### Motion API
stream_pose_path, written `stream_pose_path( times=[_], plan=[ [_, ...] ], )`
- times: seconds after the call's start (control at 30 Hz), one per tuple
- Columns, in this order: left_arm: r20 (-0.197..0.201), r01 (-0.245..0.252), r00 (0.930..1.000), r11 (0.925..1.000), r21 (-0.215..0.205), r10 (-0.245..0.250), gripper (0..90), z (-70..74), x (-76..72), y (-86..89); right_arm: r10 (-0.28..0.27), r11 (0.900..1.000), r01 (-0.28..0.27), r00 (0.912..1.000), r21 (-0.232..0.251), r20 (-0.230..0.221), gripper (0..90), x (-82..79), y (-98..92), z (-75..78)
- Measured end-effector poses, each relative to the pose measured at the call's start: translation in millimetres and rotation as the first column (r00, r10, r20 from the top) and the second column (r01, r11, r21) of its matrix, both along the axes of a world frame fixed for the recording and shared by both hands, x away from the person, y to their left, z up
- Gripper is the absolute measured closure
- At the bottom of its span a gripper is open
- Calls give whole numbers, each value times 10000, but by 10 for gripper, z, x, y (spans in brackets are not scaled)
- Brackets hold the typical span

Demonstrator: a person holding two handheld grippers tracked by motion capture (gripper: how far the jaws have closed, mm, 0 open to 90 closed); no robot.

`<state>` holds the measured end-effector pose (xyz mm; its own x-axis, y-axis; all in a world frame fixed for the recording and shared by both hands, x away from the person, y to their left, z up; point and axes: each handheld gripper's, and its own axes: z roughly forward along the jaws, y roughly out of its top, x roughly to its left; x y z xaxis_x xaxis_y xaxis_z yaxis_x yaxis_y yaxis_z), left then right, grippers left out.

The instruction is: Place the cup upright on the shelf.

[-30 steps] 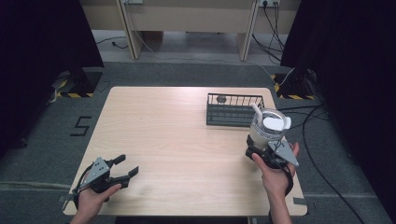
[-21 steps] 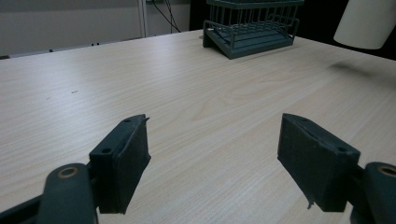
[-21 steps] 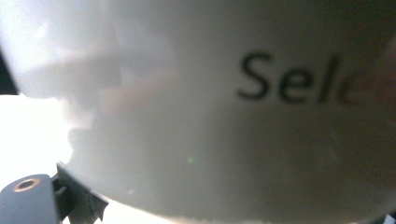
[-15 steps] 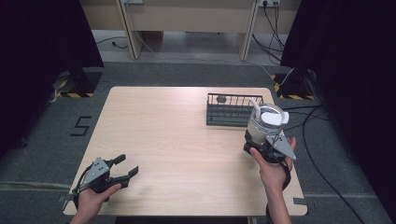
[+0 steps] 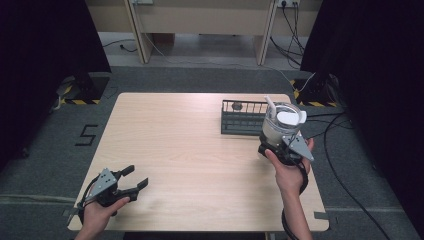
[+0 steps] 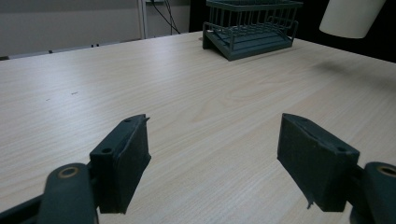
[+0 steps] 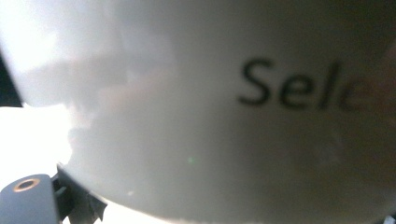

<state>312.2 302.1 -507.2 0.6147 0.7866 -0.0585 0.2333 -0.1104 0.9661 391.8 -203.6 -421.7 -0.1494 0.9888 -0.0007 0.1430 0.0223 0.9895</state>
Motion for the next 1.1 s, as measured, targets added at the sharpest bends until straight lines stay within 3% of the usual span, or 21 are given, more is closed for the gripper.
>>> stream_pose_path(
  times=[0.6,1.1],
  plan=[
    [20,18,10000,10000,-29,-18,244,5,-2,0,-56,9997,59,9999,233,-112,105,176,52,41],
    [23,38,10000,10000,-57,-37,244,7,-3,0,-79,9998,79,10000,198,-16,105,349,82,187]
  ],
)
